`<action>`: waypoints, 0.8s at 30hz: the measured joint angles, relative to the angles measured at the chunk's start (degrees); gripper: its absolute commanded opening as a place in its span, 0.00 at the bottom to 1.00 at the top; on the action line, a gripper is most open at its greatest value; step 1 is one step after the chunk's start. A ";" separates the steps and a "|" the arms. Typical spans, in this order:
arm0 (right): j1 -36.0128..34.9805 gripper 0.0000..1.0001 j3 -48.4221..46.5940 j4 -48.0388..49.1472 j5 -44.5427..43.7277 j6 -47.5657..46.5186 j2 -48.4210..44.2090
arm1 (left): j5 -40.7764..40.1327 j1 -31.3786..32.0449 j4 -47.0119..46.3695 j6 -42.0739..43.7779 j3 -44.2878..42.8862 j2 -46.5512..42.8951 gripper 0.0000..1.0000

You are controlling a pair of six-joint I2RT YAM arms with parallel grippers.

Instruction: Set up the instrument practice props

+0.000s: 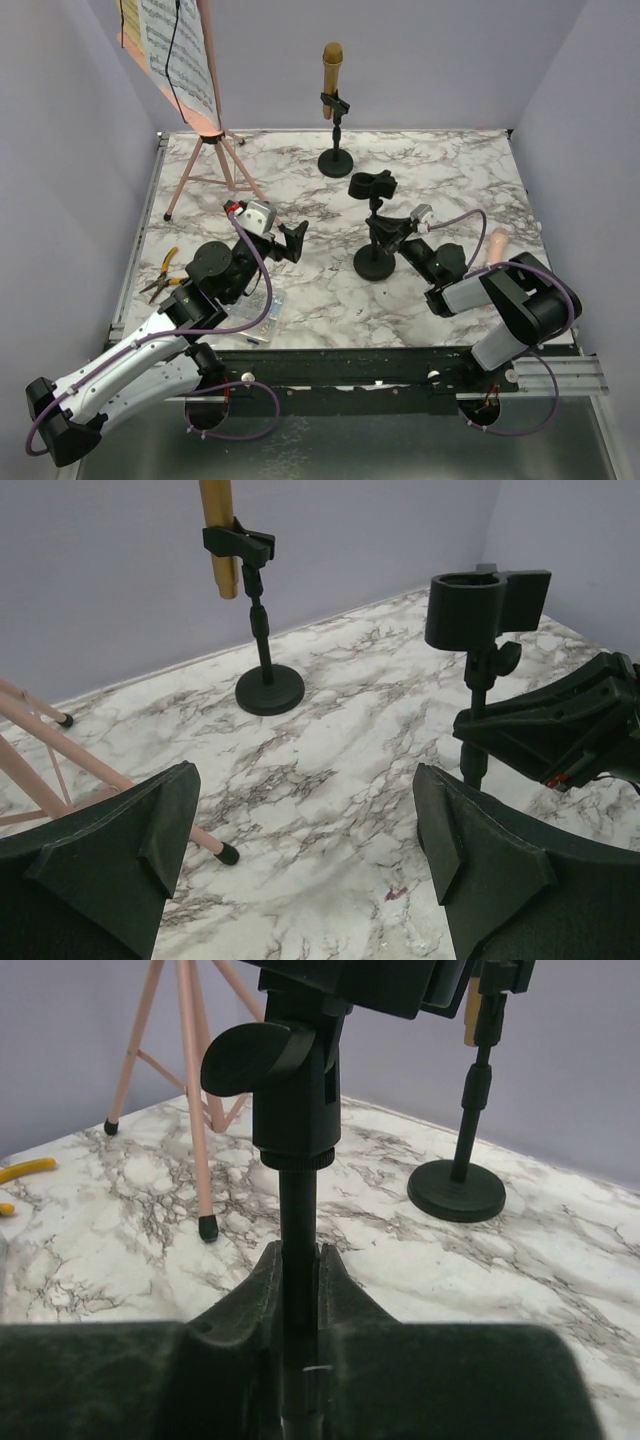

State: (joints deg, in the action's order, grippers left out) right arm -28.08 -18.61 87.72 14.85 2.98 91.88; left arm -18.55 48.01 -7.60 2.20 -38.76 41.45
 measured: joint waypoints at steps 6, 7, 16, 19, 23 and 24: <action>0.00 0.48 4.61 0.20 -0.61 -0.37 -2.86 | -0.02 0.02 -0.07 0.00 0.00 -0.72 0.95; 0.00 0.53 5.25 0.09 -0.92 -0.50 -3.26 | -0.02 0.00 -0.07 0.00 0.00 -0.74 0.95; -0.02 0.80 11.87 -2.27 -3.69 0.55 -8.22 | -0.02 0.02 -0.42 0.00 0.00 -0.85 0.95; 0.00 0.87 11.78 -6.75 -3.93 0.72 -15.78 | -0.04 0.00 -0.44 0.00 0.00 -0.90 0.95; -0.09 0.96 11.85 -17.33 -8.02 0.59 -26.29 | -0.04 0.00 -0.44 0.00 0.00 -0.90 0.98; -0.11 0.99 12.09 -19.91 -9.66 0.72 -28.92 | -0.04 0.00 -0.44 0.00 0.00 -0.90 0.99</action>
State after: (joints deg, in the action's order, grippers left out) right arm -28.18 -6.52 67.81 5.19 3.70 62.96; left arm -18.59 48.01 -8.03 2.20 -38.76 40.56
